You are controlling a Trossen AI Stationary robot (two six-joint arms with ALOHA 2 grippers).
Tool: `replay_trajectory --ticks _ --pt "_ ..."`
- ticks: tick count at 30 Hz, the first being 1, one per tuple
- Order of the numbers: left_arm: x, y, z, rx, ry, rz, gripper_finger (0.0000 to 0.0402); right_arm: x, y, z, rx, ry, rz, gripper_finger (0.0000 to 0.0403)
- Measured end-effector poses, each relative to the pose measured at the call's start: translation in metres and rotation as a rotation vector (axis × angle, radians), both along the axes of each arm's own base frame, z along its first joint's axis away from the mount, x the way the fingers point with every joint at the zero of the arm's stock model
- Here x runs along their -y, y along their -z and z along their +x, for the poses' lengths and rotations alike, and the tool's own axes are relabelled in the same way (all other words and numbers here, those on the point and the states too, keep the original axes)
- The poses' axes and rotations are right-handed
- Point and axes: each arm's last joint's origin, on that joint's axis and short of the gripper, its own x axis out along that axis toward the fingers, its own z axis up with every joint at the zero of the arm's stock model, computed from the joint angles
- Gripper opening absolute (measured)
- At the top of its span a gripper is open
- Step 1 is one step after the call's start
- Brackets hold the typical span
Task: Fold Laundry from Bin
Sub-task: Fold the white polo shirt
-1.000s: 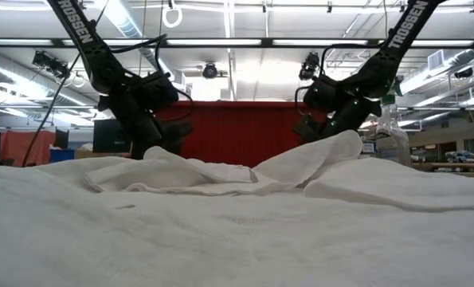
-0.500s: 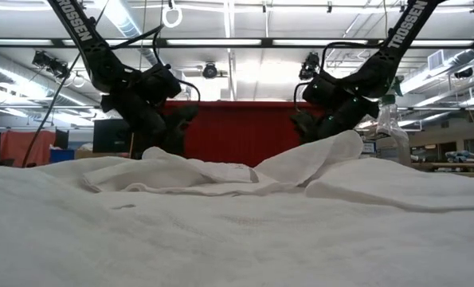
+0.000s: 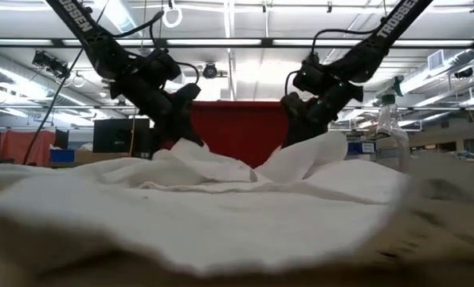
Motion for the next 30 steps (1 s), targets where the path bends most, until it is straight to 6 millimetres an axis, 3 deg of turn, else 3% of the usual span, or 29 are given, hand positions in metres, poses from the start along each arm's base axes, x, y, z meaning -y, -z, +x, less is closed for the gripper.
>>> replay_trajectory --ticks 7,14,18,22,30 --pt "-0.024 -0.035 -0.002 0.030 -0.003 0.126 0.0001 0.022 -0.039 0.008 0.009 -0.022 -0.127 0.0015" --pt "-0.026 -0.063 0.006 -0.046 0.107 0.224 0.0001 0.030 -0.071 0.009 -0.066 -0.088 -0.244 0.0014" --pt "-0.018 -0.062 -0.001 -0.131 0.138 0.184 0.0001 0.024 -0.070 0.002 -0.137 -0.120 -0.211 0.0014" --pt "-0.006 -0.070 -0.009 -0.105 0.154 0.216 0.0001 0.015 -0.076 -0.004 -0.204 -0.177 -0.248 0.0014" --pt "0.017 -0.072 -0.012 -0.134 0.210 0.225 0.0001 0.002 -0.092 -0.006 -0.189 -0.242 -0.332 0.0014"
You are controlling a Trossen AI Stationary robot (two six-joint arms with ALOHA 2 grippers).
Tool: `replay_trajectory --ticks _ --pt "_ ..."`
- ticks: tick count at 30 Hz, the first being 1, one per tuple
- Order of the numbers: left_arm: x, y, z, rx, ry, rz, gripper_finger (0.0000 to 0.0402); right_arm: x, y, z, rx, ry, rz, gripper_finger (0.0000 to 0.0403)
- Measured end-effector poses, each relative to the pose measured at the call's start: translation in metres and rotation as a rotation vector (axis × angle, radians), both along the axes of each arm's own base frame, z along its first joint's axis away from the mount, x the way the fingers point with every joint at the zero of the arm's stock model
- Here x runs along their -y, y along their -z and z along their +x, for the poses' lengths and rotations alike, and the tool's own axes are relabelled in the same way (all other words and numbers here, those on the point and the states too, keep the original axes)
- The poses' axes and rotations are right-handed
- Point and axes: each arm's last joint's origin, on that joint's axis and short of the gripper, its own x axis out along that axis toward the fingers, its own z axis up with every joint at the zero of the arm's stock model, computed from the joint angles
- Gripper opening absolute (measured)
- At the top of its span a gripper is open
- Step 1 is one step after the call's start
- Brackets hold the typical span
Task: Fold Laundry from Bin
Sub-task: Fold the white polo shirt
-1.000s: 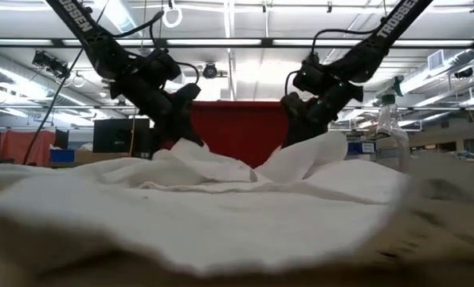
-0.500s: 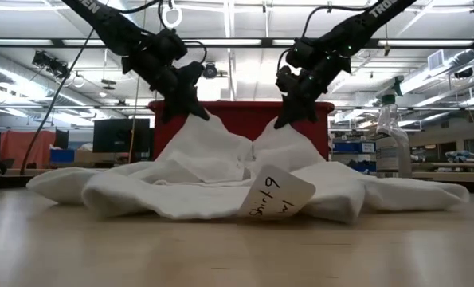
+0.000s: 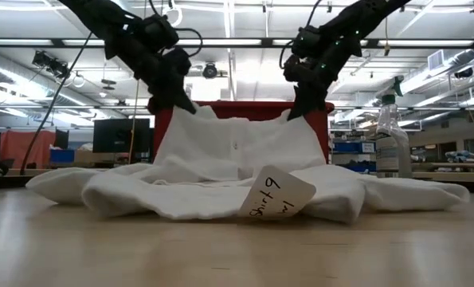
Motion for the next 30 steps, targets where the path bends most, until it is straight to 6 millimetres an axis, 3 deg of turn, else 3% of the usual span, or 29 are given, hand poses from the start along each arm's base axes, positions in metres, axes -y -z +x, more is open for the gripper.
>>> replay_trajectory --ticks 12,22,30 --pt "0.028 -0.002 0.010 -0.018 0.108 0.002 0.0001 -0.042 -0.025 -0.005 -0.031 -0.176 -0.085 0.0013" --pt "0.058 -0.020 0.010 0.020 0.153 0.113 0.0002 -0.084 -0.024 0.013 -0.101 -0.271 -0.165 0.0013" --pt "0.102 -0.010 0.012 0.092 0.190 0.196 0.0002 -0.121 -0.014 0.019 -0.053 -0.310 -0.156 0.0013"
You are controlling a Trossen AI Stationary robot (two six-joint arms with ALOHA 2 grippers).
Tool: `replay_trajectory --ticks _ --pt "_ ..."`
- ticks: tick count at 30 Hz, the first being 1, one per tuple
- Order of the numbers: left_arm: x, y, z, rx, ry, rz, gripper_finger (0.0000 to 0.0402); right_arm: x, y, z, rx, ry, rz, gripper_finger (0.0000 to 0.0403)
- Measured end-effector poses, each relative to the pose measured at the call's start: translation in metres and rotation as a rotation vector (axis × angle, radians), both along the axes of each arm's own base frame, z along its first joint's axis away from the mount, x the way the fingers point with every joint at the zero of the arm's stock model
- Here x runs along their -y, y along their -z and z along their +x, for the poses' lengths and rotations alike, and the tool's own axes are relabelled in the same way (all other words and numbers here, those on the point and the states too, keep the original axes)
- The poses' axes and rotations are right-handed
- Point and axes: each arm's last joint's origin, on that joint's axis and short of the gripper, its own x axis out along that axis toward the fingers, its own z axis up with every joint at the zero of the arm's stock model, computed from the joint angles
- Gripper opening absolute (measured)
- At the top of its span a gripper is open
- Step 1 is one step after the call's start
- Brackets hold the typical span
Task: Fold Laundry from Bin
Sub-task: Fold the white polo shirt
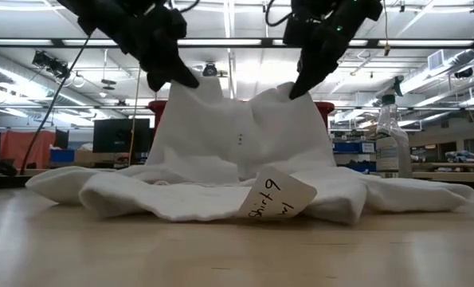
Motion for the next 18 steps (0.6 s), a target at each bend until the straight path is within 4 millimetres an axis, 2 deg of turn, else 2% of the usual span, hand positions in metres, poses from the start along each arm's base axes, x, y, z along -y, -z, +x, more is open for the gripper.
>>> replay_trajectory --ticks 7,12,18 --pt "0.024 0.003 0.002 -0.034 0.077 -0.004 0.0002 -0.042 0.010 -0.016 0.011 -0.030 -0.024 0.0013" --pt "0.043 0.010 -0.001 -0.116 0.139 -0.037 0.0002 -0.059 0.022 -0.030 -0.003 -0.031 0.003 0.0013" --pt "0.065 0.014 -0.001 -0.129 0.167 -0.075 0.0002 -0.075 0.030 -0.041 -0.001 -0.062 0.028 0.0013"
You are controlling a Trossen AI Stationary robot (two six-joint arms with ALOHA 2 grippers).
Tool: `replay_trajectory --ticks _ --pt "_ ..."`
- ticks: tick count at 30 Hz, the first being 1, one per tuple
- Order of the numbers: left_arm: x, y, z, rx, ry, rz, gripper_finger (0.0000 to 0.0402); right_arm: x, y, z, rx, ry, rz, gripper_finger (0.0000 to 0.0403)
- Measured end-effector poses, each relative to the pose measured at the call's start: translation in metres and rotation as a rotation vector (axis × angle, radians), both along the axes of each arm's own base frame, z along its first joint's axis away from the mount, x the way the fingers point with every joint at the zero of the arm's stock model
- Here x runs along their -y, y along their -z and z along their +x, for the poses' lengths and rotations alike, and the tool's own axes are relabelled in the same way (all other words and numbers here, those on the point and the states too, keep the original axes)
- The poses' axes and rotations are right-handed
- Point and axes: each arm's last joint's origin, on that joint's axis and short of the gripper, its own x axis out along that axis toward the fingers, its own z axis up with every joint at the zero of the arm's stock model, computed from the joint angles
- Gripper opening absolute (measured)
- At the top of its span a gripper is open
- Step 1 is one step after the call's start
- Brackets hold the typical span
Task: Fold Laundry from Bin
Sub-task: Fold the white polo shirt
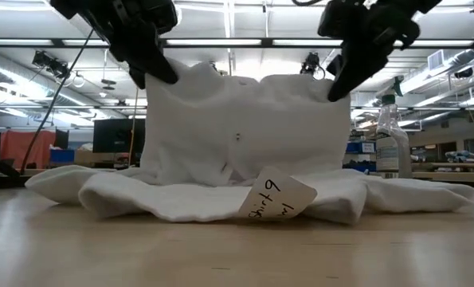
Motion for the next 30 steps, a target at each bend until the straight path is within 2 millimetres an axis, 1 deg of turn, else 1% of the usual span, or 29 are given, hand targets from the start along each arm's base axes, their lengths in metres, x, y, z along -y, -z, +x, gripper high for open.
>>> replay_trajectory --ticks 6,10,14,16,21,24,30 --pt "0.018 0.022 -0.008 -0.048 -0.043 -0.077 0.0002 -0.016 0.005 -0.004 -0.018 -0.070 0.035 0.0014" --pt "0.029 0.029 -0.011 -0.055 -0.044 -0.076 0.0002 -0.028 0.005 -0.006 -0.028 -0.117 0.068 0.0014" --pt "0.033 0.037 -0.014 -0.049 -0.055 -0.080 0.0002 -0.038 0.006 -0.008 -0.034 -0.162 0.075 0.0014" --pt "0.033 0.039 -0.014 -0.038 -0.068 -0.099 0.0002 -0.042 0.012 -0.010 -0.048 -0.180 0.088 0.0014" --pt "0.036 0.042 -0.015 -0.017 -0.074 -0.128 0.0002 -0.055 0.025 -0.015 -0.073 -0.211 0.185 0.0014" --pt "0.041 0.043 -0.016 -0.022 -0.056 -0.128 0.0002 -0.064 0.031 -0.018 -0.060 -0.244 0.188 0.0014" --pt "0.050 0.058 -0.011 -0.091 -0.024 -0.106 0.0002 -0.075 0.052 -0.023 0.003 -0.304 0.190 0.0014"
